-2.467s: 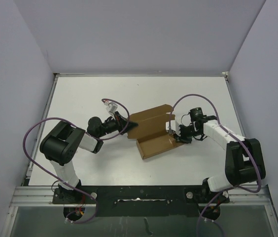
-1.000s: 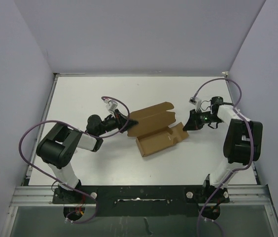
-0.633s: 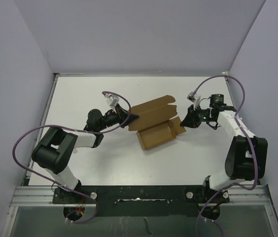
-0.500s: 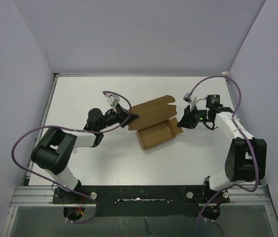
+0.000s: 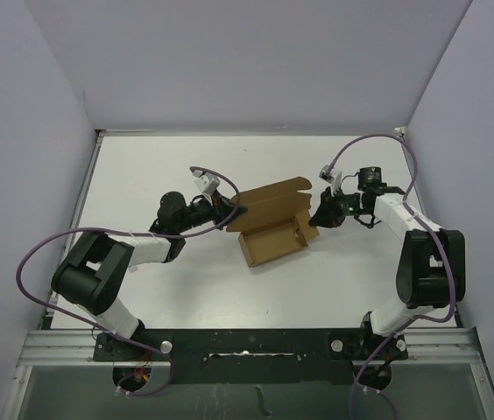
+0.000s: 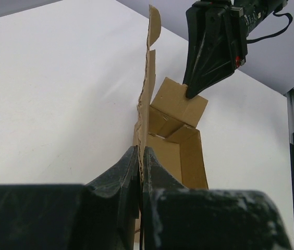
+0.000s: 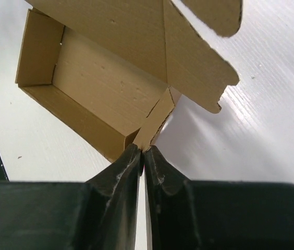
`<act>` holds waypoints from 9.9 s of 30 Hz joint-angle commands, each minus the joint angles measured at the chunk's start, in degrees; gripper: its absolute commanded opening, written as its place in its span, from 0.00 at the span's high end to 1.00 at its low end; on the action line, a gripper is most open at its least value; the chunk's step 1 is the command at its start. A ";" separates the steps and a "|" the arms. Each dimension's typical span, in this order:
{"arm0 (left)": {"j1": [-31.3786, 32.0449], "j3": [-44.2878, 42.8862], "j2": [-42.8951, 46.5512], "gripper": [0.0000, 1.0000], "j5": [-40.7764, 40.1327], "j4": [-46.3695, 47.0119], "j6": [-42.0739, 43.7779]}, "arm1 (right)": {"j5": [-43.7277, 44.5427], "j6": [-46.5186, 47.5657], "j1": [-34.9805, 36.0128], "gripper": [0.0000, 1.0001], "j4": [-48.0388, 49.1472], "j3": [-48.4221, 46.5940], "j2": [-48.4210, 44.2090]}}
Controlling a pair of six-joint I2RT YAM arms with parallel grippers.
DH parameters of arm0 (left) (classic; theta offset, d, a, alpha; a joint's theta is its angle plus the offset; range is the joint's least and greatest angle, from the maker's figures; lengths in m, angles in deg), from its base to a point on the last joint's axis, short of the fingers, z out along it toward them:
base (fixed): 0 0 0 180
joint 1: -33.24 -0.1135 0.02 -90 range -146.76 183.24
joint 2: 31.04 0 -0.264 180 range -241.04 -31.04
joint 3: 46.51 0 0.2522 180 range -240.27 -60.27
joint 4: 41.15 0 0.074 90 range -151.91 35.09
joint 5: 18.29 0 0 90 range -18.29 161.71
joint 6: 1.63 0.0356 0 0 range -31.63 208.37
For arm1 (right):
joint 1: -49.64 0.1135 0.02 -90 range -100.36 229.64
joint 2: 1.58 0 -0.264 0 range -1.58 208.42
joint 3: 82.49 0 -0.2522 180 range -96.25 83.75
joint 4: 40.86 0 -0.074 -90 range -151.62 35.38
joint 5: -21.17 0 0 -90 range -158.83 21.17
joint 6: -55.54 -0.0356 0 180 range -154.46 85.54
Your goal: Fold the paper box
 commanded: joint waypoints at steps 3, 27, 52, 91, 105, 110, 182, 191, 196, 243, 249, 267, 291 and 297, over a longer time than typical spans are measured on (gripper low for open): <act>0.57 0.32 3.86 1.00 -0.06 0.72 1.60 | -6.66 -0.17 -0.80 0.86 -3.86 -2.58 4.97; 0.63 1.56 2.65 1.00 -1.56 4.02 -0.54 | -23.38 4.93 -6.02 0.50 -14.84 -6.63 13.73; 0.62 2.80 1.99 1.00 -2.25 6.03 -1.50 | -33.00 16.03 -6.77 0.72 -29.50 -11.46 21.75; 0.60 2.81 1.63 1.00 -2.08 6.30 -1.59 | -23.90 3.50 -6.16 1.00 -16.47 -7.51 20.23; 0.62 2.79 1.53 1.00 -1.99 6.29 -1.59 | -15.80 -0.77 -4.48 0.71 -10.00 -4.96 16.74; 0.68 2.98 1.66 1.00 -2.01 6.29 -1.59 | -14.70 -1.02 -3.28 0.62 -9.53 -4.74 16.45; 9.67 4.20 -3.14 1.00 -13.49 11.34 -0.09 | 24.13 0.12 11.50 0.72 1.49 0.61 -0.98; 9.60 3.57 -2.05 1.00 -12.00 11.39 3.26 | 16.72 4.21 8.88 0.60 -2.29 -0.27 -4.67; 9.19 3.20 -1.89 1.00 -10.96 11.33 4.12 | 4.31 8.36 2.86 0.60 -6.96 -0.74 -9.45; 2.96 -6.66 -8.01 0.97 -4.22 -4.98 -0.95 | 6.81 40.58 5.66 0.66 -17.97 4.29 -20.05; 2.00 -16.72 -10.17 0.80 -2.86 -19.43 1.18 | 7.58 34.32 6.05 0.65 -15.30 3.50 -21.10; -17.45 -20.72 17.97 0.23 -11.39 -58.84 0.65 | -2.17 17.37 2.79 0.38 -11.71 0.19 -23.61; -40.79 -5.98 33.07 0.27 -35.86 -88.76 2.54 | -2.07 8.47 16.92 0.33 -11.14 -3.81 -16.85; -43.16 -5.55 28.08 0.28 -36.69 -89.57 0.52 | 0.63 8.81 17.12 0.32 -11.08 -3.61 -17.55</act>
